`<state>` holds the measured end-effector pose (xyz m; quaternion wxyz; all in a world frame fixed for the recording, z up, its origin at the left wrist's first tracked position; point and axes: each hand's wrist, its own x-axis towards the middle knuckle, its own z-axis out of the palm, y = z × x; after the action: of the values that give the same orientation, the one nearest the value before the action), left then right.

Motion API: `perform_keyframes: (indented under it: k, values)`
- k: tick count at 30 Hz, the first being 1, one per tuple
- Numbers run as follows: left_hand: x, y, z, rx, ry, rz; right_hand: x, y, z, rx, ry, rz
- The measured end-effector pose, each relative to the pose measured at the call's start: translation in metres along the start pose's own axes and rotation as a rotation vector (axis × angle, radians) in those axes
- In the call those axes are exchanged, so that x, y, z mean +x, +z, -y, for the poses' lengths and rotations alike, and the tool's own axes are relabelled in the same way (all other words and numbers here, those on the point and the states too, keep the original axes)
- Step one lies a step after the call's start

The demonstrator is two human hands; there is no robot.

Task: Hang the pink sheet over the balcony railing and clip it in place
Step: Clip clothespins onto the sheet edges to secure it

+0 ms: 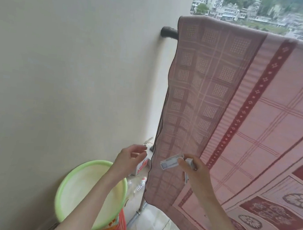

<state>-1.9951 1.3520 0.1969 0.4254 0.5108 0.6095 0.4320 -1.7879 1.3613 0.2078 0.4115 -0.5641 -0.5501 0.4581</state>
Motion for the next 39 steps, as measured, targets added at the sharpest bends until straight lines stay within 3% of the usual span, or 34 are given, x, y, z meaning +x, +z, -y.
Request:
perform_keyframes:
  k: [9,16,24,29,39]
  values:
    - [0.107,0.01,0.009,-0.012,0.077,0.021,0.088,0.023,-0.008,-0.092,0.022,0.024]
    - [0.162,0.017,0.005,0.02,0.199,0.144,0.11,0.04,-0.013,-0.163,0.013,-0.023]
    - [0.205,0.018,0.001,0.091,0.409,0.436,0.118,0.063,-0.014,-0.188,0.045,-0.145]
    - [0.221,0.016,-0.008,-0.008,0.386,0.81,0.116,0.075,-0.007,-0.249,0.01,-0.167]
    - [0.196,0.007,0.0,-0.146,0.457,0.485,0.1,0.094,-0.009,-0.503,-0.036,-0.149]
